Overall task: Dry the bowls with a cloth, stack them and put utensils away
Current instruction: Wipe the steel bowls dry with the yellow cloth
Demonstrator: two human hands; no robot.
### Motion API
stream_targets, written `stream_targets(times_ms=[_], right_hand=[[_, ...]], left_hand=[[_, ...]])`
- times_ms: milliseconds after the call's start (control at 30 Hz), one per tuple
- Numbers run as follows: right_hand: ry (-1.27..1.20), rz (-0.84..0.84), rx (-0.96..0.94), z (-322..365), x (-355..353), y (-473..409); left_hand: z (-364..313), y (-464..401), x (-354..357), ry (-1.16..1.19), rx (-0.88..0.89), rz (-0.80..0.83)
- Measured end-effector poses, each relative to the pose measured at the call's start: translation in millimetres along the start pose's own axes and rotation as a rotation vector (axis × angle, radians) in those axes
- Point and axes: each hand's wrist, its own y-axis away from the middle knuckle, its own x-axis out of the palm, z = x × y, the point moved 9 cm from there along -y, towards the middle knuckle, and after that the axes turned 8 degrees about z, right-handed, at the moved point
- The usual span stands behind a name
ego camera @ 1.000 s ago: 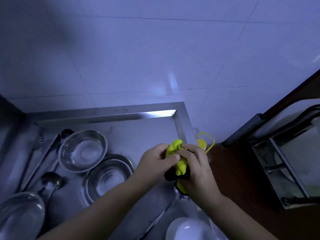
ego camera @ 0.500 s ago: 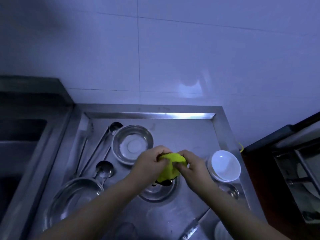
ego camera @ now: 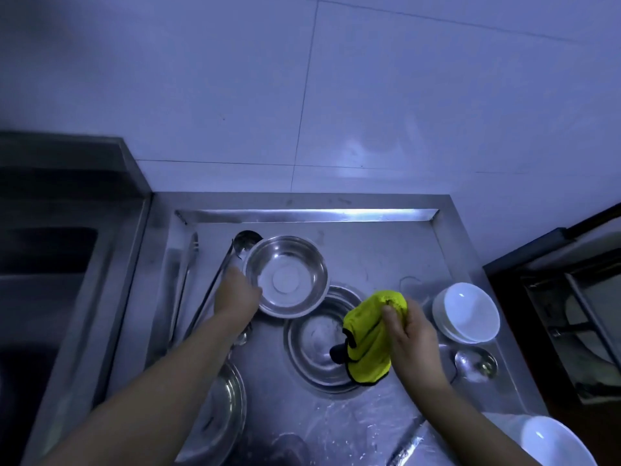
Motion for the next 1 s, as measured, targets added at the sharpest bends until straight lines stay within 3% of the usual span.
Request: stream_targets(times_ms=[200, 533, 700, 867, 1000], right_hand=[[0.008, -0.023, 0.035, -1.3, -10.3, 15.9], [-0.085, 0.060, 0.109, 4.8, -14.1, 31.4], [-0.119, 0.112, 0.000, 47.8, -17.1, 52.8], [-0.296, 0.117, -0.162, 112.3, -40.3, 75.0], [-0.439, 0.177, -0.407, 183.2, -52.6, 96.9]], left_hand=[[-11.8, 19.6, -14.8, 0.026, 0.156, -0.096], [-91.7, 146.7, -91.8, -0.324, 0.741, -0.434], [-126.5, 213.0, -110.9, -0.564, 0.758, -0.540], [-151.0, 276.6, -129.6, -0.466, 0.819, -0.652], [-161.7, 326.7, -147.5, -0.181, 0.822, -0.715]])
